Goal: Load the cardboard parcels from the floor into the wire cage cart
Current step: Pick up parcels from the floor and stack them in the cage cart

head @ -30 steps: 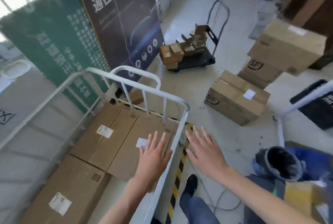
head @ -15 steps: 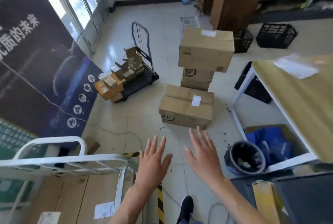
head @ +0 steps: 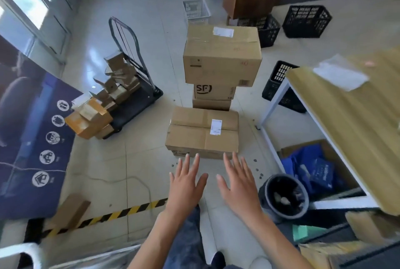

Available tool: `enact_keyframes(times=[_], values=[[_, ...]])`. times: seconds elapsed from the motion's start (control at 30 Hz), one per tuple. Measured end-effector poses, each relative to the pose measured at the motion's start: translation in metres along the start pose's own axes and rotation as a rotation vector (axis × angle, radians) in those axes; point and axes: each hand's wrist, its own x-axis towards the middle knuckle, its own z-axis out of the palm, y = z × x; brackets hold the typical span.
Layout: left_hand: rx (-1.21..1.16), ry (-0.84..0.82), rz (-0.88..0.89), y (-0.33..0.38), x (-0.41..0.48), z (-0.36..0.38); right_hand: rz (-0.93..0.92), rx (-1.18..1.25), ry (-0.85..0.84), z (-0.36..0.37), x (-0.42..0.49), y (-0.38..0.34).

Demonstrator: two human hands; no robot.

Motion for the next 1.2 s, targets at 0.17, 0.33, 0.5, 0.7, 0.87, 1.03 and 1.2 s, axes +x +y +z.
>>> enact_keyframes(times=[0.17, 0.33, 0.5, 0.7, 0.87, 1.03, 1.2], values=[[-0.027, -0.1, -0.028, -0.02, 0.111, -0.01, 0.114, 0.015, -0.049, 0.009, 0.101, 0.002], [0.02, -0.201, -0.073, -0.043, 0.208, -0.017, 0.184, 0.036, -0.089, 0.025, 0.192, 0.011], [0.041, -0.25, -0.049, -0.069, 0.304, 0.01, 0.262, 0.077, -0.103, 0.066, 0.268, 0.047], [0.043, -0.279, -0.197, -0.143, 0.421, 0.092, 0.275, 0.068, -0.248, 0.155, 0.368, 0.123], [0.187, -0.283, -0.339, -0.238, 0.5, 0.167, 0.238, -0.108, -0.341, 0.235, 0.447, 0.219], [0.229, -0.24, -0.463, -0.323, 0.554, 0.212, 0.33, -0.165, -0.361, 0.299, 0.487, 0.298], [-0.143, -0.121, -0.507, -0.382, 0.57, 0.238, 0.557, -0.015, -0.29, 0.335, 0.479, 0.338]])
